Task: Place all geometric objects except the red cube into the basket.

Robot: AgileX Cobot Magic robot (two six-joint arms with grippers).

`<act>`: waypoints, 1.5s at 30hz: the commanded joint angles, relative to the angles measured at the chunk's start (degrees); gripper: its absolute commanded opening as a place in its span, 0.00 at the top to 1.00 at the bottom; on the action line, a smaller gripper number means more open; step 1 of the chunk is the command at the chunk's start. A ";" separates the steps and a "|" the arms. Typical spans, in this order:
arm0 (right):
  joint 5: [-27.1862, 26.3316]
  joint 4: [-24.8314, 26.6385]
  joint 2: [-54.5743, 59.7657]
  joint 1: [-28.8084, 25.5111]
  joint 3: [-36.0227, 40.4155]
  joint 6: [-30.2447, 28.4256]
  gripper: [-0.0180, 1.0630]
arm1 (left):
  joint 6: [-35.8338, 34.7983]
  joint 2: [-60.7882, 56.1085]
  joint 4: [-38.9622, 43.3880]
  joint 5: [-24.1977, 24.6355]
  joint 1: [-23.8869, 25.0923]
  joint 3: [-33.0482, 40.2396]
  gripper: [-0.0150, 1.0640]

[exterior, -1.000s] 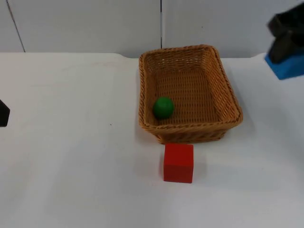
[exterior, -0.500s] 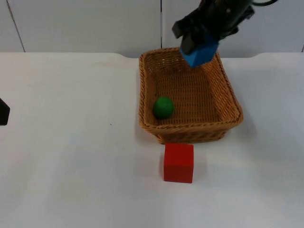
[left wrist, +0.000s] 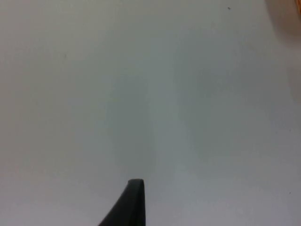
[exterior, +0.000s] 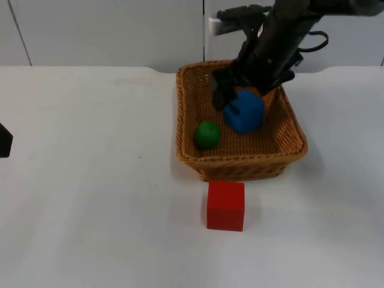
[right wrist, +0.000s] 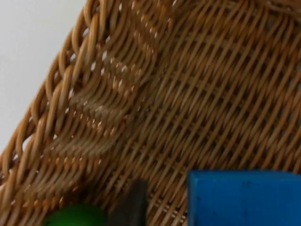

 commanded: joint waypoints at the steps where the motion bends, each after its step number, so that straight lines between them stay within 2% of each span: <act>1: 0.12 0.22 -1.51 0.40 -0.51 0.49 0.01 | -0.25 -0.38 -0.80 -0.64 0.27 0.14 0.01; 9: 2.97 0.22 -9.49 0.40 -0.64 0.49 0.01 | -0.25 -0.38 -0.80 -0.87 0.27 0.14 0.01; 13: 9.58 0.22 -19.15 0.40 -0.38 1.13 0.01 | -0.25 -0.38 -0.80 -0.79 0.27 0.14 0.01; 16: 11.12 0.59 -24.61 0.40 1.66 1.85 0.01 | -0.25 -0.38 -0.91 -0.78 0.27 0.14 0.01; 19: 7.02 0.95 -33.23 0.40 10.08 1.85 0.01 | -0.25 -0.38 -1.02 -0.89 0.27 0.14 0.01; 20: 7.02 0.95 -33.23 0.40 10.08 1.85 0.01 | -0.25 -0.38 -1.02 -0.89 0.27 0.14 0.01; 25: -1.99 0.95 -47.90 0.40 30.35 1.17 0.01 | -0.25 -0.50 -1.26 -0.98 0.27 0.14 0.01; 26: -1.99 0.95 -47.90 0.40 30.35 1.17 0.01 | -0.25 -0.50 -1.26 -0.98 0.27 0.14 0.01; 29: -6.88 0.95 -56.97 0.40 40.21 1.17 0.01 | -0.25 -2.43 -0.77 -1.36 0.27 0.14 0.01; 31: -7.48 0.95 -62.51 0.40 45.12 1.17 0.01 | -0.25 -5.37 0.89 -1.25 0.27 0.03 0.01; 32: -7.48 0.95 -62.51 0.40 45.12 1.17 0.01 | -0.25 -5.37 0.89 -1.25 0.27 0.03 0.01; 37: -6.88 1.29 -77.69 0.40 56.12 1.17 0.01 | -0.25 -18.30 1.39 -0.31 0.27 0.14 0.01; 38: -6.88 1.29 -77.69 0.40 56.12 1.17 0.01 | -0.25 -18.30 1.39 -0.31 0.27 0.14 0.01; 44: -6.88 1.67 -96.84 0.40 68.46 1.17 0.01 | -0.36 -33.19 2.58 5.99 0.27 0.22 0.01; 45: -6.88 1.67 -96.84 0.40 68.46 1.17 0.01 | -0.36 -33.19 2.58 5.99 0.27 0.22 0.01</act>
